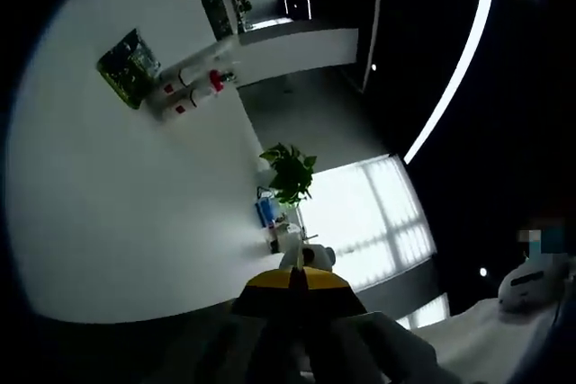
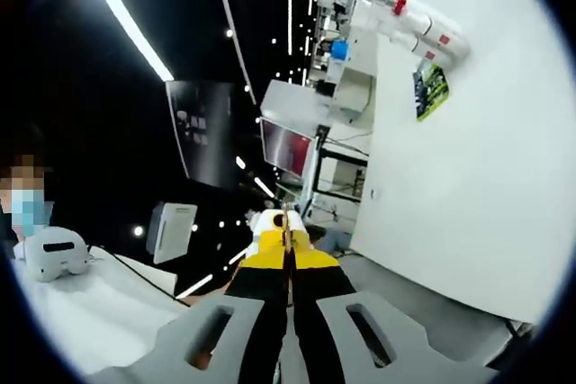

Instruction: Arrange the skincare products in the storage area until every visible bottle or jar stands upright without overlapping.

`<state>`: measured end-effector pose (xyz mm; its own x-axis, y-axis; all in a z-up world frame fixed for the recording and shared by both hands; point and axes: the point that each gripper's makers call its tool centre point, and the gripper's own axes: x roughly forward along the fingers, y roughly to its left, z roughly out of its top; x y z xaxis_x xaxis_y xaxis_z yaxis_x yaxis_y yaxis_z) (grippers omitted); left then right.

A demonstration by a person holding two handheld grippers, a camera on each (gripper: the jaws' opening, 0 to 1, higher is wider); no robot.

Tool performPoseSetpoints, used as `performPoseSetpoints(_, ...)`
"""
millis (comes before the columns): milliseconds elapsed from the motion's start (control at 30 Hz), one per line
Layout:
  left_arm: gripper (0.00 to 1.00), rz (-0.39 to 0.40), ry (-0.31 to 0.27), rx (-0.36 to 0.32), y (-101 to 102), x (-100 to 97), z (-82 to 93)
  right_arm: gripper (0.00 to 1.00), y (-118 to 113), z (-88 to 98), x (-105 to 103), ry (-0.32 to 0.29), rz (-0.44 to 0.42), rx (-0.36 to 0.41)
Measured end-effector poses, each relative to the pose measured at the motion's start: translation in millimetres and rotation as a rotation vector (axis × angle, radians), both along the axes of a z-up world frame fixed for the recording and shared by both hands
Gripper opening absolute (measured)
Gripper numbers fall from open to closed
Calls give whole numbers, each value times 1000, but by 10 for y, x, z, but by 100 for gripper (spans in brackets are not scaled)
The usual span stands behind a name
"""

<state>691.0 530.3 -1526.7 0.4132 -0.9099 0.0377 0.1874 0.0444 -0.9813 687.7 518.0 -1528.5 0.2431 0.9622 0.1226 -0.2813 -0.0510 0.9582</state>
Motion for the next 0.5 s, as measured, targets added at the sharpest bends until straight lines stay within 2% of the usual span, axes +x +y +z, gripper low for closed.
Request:
performPoseSetpoints(200,1,12,59,-87,31,-77,75,0,23,74,-63,30,26,76)
performPoseSetpoints(300,1,26,69,-87,53,-101,55,0,50,75,-87,32,26,71)
performPoseSetpoints(433,1,59,89,-72,98,-93,24,1,83,39,-68,8,-13,44)
performPoseSetpoints(500,1,69,84,-60,114,-91,23,5,89,18,-28,3,-44,33)
